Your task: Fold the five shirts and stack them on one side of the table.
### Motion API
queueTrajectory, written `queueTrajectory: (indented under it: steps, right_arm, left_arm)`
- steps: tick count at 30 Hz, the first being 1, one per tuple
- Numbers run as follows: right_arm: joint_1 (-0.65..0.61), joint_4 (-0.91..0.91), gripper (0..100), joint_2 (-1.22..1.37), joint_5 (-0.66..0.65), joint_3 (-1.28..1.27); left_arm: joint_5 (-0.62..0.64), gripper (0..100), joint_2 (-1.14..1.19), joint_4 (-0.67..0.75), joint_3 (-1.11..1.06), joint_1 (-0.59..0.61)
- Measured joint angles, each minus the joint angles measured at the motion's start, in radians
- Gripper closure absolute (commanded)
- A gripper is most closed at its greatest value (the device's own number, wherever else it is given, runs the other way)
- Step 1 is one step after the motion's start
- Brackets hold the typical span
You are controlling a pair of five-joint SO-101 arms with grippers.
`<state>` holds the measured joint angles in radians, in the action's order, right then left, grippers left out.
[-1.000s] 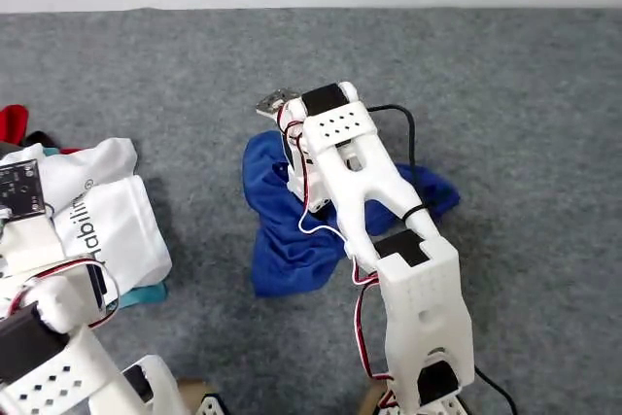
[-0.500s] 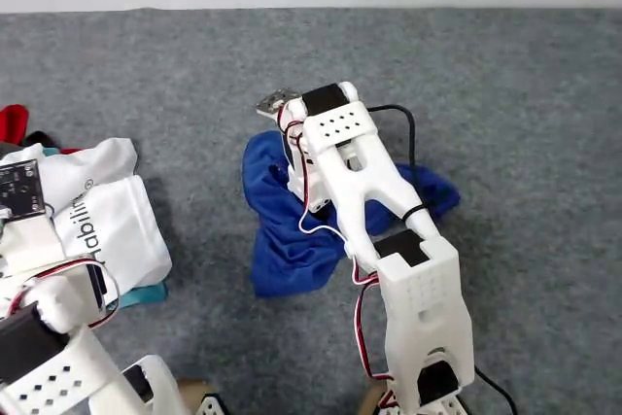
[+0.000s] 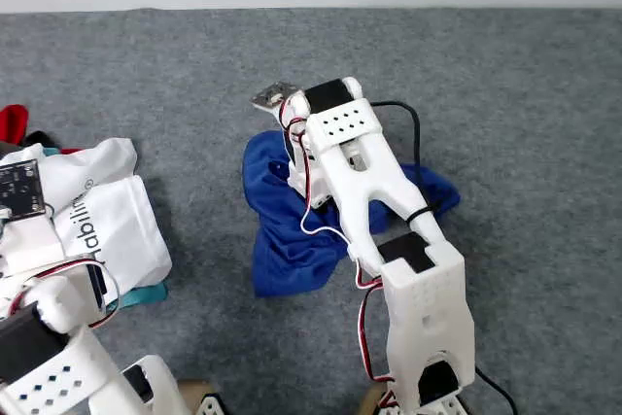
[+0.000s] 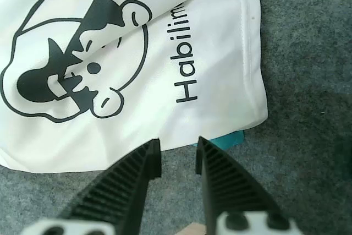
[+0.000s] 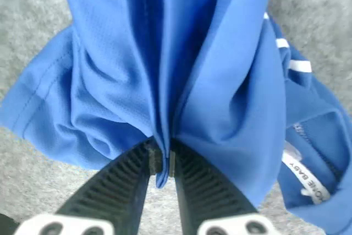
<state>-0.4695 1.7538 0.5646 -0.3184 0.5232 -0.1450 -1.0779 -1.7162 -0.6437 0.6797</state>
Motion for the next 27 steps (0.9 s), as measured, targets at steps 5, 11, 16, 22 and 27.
queueTrajectory:
  steps: [5,11,16,22,27]
  right_arm:
    - [0.002,0.0,89.2,-0.003,-0.002,0.0]
    - [-0.021,0.0,89.2,-0.003,-0.002,-0.003]
    - [-0.038,0.0,90.4,-0.005,-0.003,-0.057]
    - [-0.037,0.0,91.9,-0.005,-0.003,-0.057]
    - [-0.037,0.0,92.4,0.012,-0.003,-0.057]
  left_arm:
    - [0.0,89,0.0,0.0,0.0,0.0]
    - [0.0,89,0.0,0.0,0.0,0.0]
    - [0.0,89,0.0,0.0,0.0,0.0]
    - [0.0,89,0.0,0.0,0.0,0.0]
    - [0.0,89,0.0,0.0,0.0,0.0]
